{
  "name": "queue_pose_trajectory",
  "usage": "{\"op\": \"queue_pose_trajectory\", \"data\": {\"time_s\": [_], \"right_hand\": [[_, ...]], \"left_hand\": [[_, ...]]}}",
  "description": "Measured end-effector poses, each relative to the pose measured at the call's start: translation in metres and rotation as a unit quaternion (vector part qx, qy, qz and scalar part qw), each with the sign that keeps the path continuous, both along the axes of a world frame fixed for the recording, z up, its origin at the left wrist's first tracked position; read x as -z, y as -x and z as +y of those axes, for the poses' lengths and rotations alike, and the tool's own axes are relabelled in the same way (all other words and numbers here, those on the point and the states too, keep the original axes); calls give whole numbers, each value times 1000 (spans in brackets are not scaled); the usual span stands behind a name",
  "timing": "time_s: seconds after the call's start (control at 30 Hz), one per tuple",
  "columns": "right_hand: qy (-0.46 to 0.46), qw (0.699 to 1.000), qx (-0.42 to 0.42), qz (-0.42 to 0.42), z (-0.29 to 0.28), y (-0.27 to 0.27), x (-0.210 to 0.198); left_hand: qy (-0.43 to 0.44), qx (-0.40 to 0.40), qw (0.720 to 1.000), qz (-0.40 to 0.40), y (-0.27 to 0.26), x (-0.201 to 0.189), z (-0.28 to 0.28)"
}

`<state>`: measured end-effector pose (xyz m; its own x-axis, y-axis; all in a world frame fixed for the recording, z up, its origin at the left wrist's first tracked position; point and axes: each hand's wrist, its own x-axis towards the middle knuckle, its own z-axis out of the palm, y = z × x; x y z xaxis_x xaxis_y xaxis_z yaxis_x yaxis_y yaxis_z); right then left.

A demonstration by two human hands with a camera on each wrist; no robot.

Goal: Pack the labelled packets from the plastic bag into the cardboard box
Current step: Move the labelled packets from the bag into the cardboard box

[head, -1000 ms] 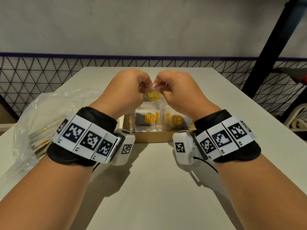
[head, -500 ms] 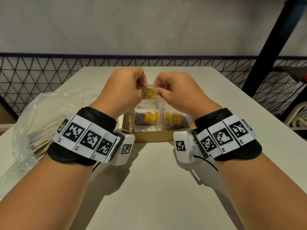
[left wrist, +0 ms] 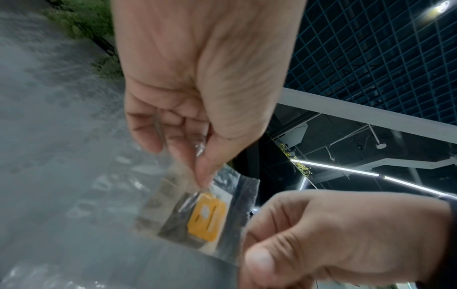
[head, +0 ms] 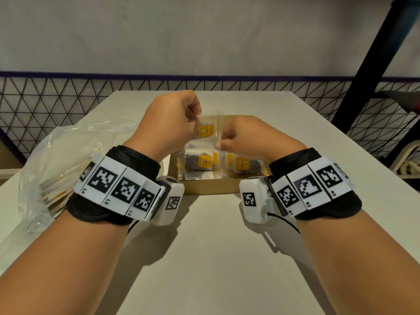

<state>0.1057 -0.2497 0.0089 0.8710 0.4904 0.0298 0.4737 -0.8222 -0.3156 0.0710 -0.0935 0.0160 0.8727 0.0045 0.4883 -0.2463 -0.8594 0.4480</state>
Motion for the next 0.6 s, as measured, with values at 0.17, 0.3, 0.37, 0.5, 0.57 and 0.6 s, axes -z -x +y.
{"op": "queue_pose_trajectory", "data": {"time_s": [0.17,0.3,0.37,0.5,0.57,0.6], "right_hand": [[106,983,-43,141,1,9,-1],[176,966,-79,173,4,18,-5],[190,962,-77,181,4,20,-6],[214,954,-78,192,5,20,-4],[221,951,-75,205,6,19,-3],[225,949,-72,208,6,19,-2]], "left_hand": [[-4,-19,1000,1,-1,1,2],[2,-14,1000,11,0,0,1],[7,-11,1000,15,1,-1,1],[-9,23,999,33,2,0,3],[-41,34,997,64,1,0,2],[-61,34,994,86,0,0,2]]}}
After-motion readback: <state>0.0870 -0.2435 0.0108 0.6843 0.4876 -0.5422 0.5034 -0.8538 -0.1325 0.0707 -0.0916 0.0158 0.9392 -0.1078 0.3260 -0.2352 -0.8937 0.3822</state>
